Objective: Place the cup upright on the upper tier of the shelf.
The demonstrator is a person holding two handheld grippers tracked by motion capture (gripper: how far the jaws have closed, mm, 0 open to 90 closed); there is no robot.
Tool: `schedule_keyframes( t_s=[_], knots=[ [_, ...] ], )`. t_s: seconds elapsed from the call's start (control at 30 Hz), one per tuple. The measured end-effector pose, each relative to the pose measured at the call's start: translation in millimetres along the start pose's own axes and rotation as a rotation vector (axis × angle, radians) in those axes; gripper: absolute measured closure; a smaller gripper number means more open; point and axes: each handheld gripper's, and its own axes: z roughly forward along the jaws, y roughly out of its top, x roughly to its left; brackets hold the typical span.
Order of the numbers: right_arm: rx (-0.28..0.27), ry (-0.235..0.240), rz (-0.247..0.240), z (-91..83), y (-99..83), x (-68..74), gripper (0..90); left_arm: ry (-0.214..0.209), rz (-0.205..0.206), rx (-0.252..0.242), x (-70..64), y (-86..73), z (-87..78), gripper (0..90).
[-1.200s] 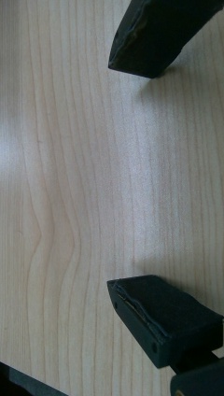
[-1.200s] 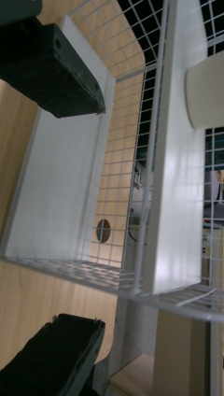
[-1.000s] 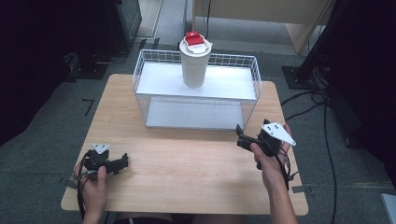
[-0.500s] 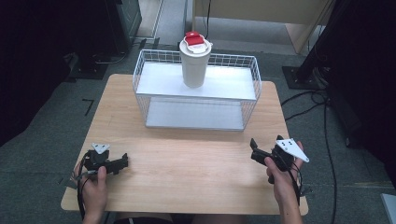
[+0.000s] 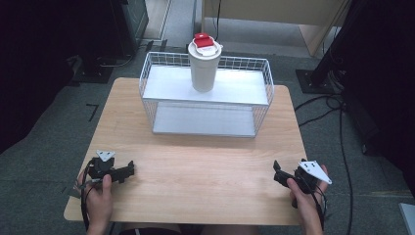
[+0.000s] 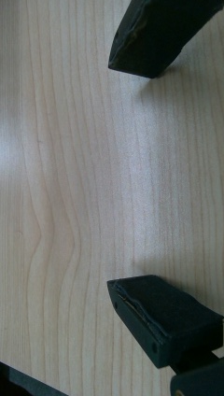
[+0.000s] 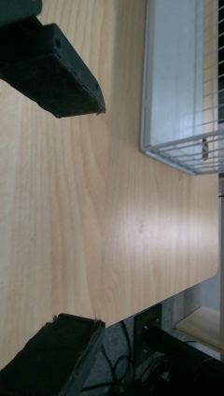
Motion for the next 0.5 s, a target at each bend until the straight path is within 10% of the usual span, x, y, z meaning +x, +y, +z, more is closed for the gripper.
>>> schedule_keyframes(
  t_s=[0.5],
  knots=[
    [0.125,-0.087,-0.045,-4.9,-29.2,-21.9,0.0,0.0,-0.001,0.0,-0.1,-0.1,0.0,0.0]
  ],
)
